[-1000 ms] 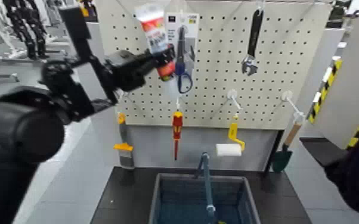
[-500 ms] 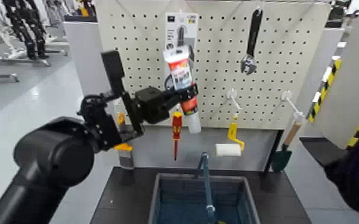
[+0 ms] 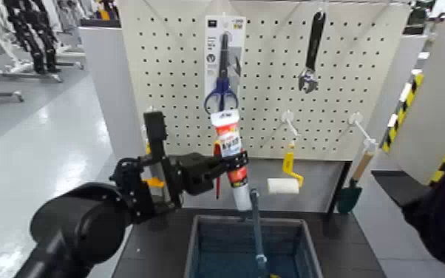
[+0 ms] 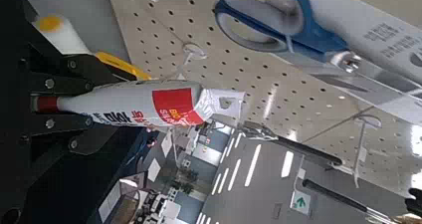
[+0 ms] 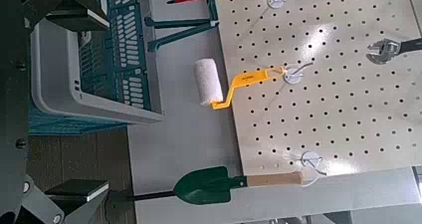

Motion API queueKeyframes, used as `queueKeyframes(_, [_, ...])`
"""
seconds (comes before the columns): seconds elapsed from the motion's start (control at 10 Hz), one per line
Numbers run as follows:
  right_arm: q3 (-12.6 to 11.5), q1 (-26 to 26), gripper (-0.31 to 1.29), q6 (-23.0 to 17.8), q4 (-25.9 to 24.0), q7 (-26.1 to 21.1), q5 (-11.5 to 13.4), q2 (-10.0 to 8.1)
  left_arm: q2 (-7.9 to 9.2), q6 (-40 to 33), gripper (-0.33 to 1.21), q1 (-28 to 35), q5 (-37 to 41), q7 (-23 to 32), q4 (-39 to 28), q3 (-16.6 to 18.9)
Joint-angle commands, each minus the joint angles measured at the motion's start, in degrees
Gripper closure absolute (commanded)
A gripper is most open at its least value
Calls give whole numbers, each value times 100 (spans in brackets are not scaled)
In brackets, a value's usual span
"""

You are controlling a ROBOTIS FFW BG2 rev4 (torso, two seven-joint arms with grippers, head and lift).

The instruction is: Put the red glue tube into the crate.

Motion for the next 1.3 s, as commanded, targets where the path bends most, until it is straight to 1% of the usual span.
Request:
queueKeyframes(0.1, [8,0,17,0,0,9,0,668,-98,143,113,177,-362,-263,182,108])
queueKeyframes(0.3, [17,0,17,9,0,9,-9,668,-142,213,113,257,-679,-544,446,135])
queueKeyframes(0.6, [17,0,18,35,-9,17,-9,677,-317,204,113,301,-1171,-1001,1008,143])
queueKeyframes(0.7, [17,0,17,35,-9,26,-18,677,-361,151,113,301,-1259,-1062,1149,152])
queueKeyframes(0.9, [17,0,18,35,-9,35,-18,677,-361,55,113,318,-1294,-1106,1395,91])
queueKeyframes(1.0, [17,0,18,44,-9,35,-18,677,-396,20,113,301,-1294,-1124,1492,55])
queueKeyframes(1.1, [17,-9,18,44,-9,35,-18,677,-423,11,113,283,-1338,-1177,1571,47])
queueKeyframes(1.3, [8,-9,18,35,0,53,-35,677,-414,46,113,283,-1356,-1185,1597,20])
